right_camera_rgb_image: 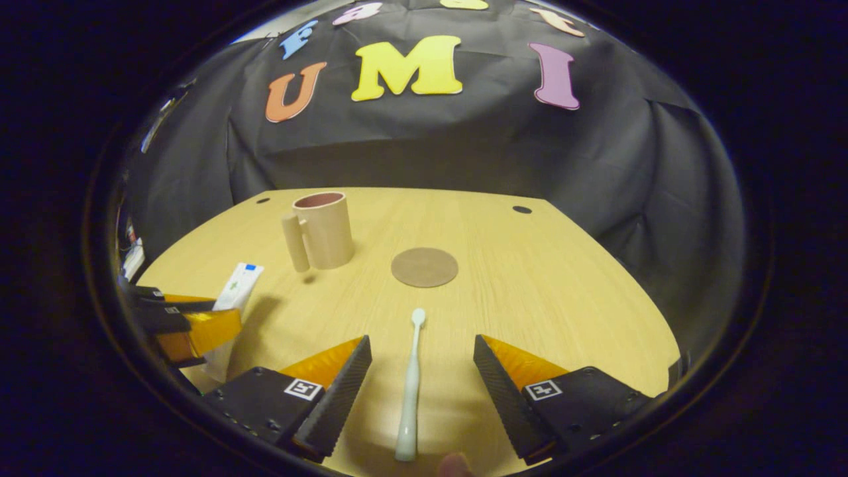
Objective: Put the toothbrush and toothpaste on the desktop into the cup, then pick up the cup and place it on the coaster on the desktop.
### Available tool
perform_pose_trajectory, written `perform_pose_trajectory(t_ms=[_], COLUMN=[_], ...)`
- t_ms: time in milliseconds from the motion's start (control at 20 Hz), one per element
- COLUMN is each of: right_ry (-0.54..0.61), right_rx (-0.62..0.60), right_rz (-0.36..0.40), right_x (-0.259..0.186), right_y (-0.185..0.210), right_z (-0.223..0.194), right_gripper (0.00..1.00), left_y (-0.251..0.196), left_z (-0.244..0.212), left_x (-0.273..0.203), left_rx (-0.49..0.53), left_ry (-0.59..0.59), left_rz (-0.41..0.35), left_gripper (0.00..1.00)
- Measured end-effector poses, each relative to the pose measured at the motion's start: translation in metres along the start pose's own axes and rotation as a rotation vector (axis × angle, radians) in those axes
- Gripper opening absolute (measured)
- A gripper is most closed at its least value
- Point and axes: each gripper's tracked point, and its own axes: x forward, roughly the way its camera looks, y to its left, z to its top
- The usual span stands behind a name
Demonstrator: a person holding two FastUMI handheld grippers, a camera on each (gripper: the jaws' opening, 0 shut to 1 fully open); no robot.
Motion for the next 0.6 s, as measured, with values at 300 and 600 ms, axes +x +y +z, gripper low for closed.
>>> perform_pose_trajectory(t_ms=[300, 600], right_ry=[0.048, 0.107], right_rx=[0.029, 0.102], right_rz=[-0.014, 0.032], right_x=[0.019, 0.025], right_y=[0.001, 0.007], right_z=[-0.002, -0.014], right_gripper=[0.8, 0.22], left_y=[0.0, -0.002], left_z=[0.023, 0.036], left_x=[-0.009, -0.014], left_rx=[0.012, 0.02], left_ry=[-0.075, -0.117], left_rz=[-0.002, -0.027], left_gripper=[0.45, 0.45])
